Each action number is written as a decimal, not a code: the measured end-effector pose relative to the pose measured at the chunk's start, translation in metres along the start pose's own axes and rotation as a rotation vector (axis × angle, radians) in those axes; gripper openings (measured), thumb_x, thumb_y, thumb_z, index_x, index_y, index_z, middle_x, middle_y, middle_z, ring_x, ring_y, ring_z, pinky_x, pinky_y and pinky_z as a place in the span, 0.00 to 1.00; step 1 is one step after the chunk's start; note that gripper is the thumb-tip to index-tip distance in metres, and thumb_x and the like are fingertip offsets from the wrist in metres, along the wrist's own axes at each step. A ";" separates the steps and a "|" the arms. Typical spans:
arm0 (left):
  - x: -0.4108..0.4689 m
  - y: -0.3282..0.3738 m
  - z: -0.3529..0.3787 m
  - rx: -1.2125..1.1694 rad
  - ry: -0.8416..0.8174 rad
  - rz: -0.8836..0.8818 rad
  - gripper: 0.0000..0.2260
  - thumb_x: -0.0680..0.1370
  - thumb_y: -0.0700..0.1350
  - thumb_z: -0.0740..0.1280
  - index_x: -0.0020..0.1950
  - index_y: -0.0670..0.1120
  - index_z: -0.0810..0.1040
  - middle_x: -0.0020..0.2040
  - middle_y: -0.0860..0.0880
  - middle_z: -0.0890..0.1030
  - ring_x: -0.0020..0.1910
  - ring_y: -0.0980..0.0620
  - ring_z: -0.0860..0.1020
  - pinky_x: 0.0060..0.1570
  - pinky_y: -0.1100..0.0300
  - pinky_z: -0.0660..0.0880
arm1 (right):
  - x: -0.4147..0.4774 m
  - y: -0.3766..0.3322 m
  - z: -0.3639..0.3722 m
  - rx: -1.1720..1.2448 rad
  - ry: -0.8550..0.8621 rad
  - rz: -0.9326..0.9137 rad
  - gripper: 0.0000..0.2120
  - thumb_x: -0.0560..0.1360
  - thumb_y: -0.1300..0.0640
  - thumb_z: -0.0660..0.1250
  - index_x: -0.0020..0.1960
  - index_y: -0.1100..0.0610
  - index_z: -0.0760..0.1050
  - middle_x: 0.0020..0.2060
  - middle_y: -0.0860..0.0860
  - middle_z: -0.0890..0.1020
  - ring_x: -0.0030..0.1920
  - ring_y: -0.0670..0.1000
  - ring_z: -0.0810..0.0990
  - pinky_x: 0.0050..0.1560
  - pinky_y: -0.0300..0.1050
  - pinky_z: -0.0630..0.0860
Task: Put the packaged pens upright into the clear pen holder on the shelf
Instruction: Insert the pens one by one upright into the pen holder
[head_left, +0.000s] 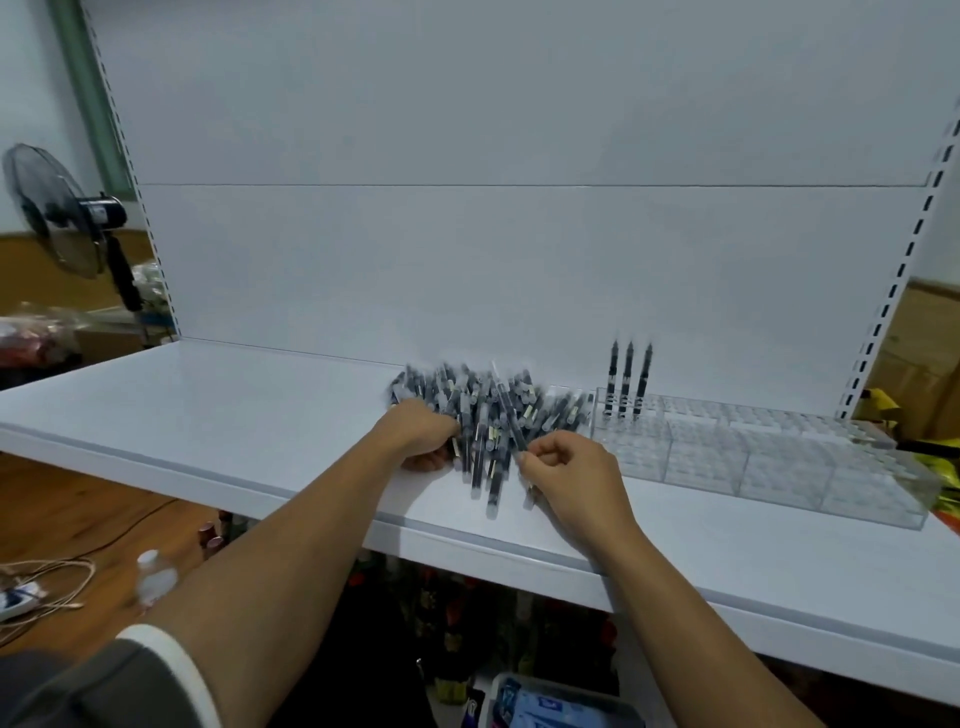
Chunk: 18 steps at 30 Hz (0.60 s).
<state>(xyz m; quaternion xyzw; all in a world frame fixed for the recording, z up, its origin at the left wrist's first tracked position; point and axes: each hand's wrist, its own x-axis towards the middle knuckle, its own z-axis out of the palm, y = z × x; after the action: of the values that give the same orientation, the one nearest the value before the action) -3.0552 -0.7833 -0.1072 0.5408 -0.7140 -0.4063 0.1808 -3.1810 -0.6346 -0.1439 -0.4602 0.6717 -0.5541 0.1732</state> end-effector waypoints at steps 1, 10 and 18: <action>0.002 0.003 0.000 0.008 -0.011 -0.005 0.12 0.80 0.45 0.65 0.42 0.37 0.78 0.27 0.44 0.77 0.21 0.51 0.72 0.25 0.64 0.72 | 0.001 0.001 0.000 0.013 -0.002 -0.005 0.07 0.75 0.59 0.70 0.42 0.48 0.80 0.31 0.55 0.80 0.32 0.51 0.81 0.46 0.60 0.81; 0.004 0.003 -0.002 -0.070 -0.071 0.003 0.09 0.80 0.39 0.61 0.41 0.40 0.76 0.28 0.45 0.75 0.23 0.51 0.71 0.25 0.63 0.70 | 0.001 0.002 -0.002 0.068 -0.009 0.035 0.04 0.72 0.57 0.69 0.39 0.52 0.80 0.29 0.52 0.79 0.30 0.52 0.78 0.38 0.58 0.79; -0.013 -0.004 -0.009 -0.160 -0.078 0.324 0.08 0.84 0.47 0.55 0.53 0.46 0.72 0.42 0.49 0.82 0.38 0.53 0.77 0.38 0.60 0.69 | 0.003 -0.001 -0.002 0.033 0.007 0.026 0.08 0.75 0.56 0.70 0.51 0.44 0.76 0.36 0.51 0.82 0.40 0.52 0.82 0.46 0.52 0.81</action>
<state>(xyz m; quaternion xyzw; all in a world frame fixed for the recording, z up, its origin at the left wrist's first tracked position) -3.0417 -0.7756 -0.1027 0.3864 -0.7636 -0.4481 0.2585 -3.1837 -0.6355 -0.1421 -0.4466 0.6689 -0.5645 0.1858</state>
